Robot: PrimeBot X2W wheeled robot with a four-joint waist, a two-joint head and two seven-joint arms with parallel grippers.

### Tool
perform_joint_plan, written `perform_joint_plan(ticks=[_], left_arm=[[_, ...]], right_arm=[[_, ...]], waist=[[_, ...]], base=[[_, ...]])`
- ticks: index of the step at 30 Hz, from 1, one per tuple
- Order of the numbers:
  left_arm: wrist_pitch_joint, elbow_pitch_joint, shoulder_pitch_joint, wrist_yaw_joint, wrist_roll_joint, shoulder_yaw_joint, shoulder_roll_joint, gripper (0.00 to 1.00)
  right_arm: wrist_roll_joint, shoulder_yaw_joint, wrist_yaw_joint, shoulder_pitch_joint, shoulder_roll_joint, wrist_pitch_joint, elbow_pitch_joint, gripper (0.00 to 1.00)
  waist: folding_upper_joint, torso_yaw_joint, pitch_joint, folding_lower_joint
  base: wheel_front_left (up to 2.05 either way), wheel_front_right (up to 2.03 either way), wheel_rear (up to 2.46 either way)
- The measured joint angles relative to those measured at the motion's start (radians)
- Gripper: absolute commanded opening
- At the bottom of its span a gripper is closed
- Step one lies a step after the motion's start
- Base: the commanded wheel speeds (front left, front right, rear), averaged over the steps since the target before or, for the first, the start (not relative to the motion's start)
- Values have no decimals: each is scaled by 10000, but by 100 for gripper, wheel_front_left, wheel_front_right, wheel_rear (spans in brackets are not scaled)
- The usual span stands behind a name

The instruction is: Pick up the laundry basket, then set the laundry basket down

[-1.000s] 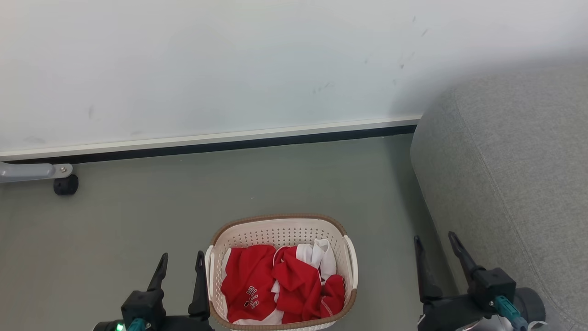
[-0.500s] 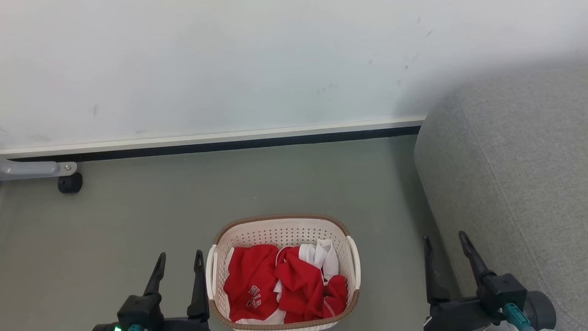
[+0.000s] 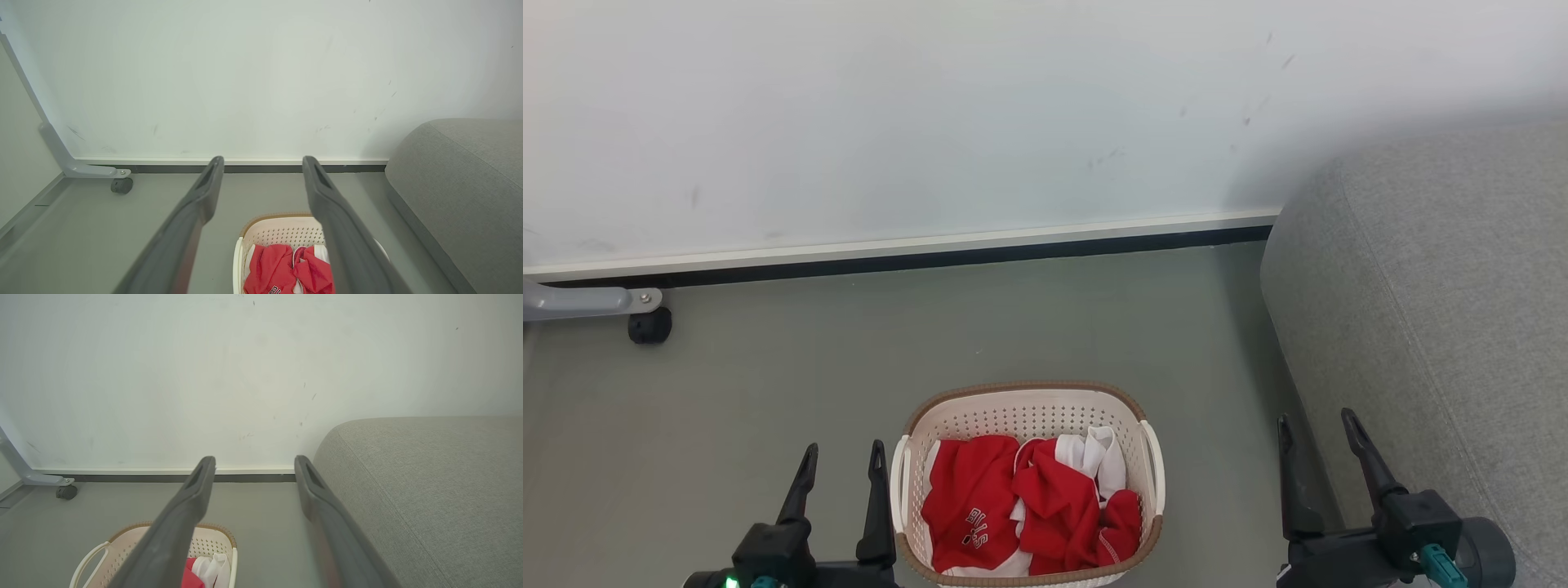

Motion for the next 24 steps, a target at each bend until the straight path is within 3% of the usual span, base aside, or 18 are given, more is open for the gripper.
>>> perform_joint_plan(ticks=[24], left_arm=[[0, -155, 151, 2, 73, 12, -2, 100]], right_arm=[[-163, -96, 0, 190, 77, 0, -221, 100]], waist=[[0, 57, -10, 0]], base=[[0, 0, 0]])
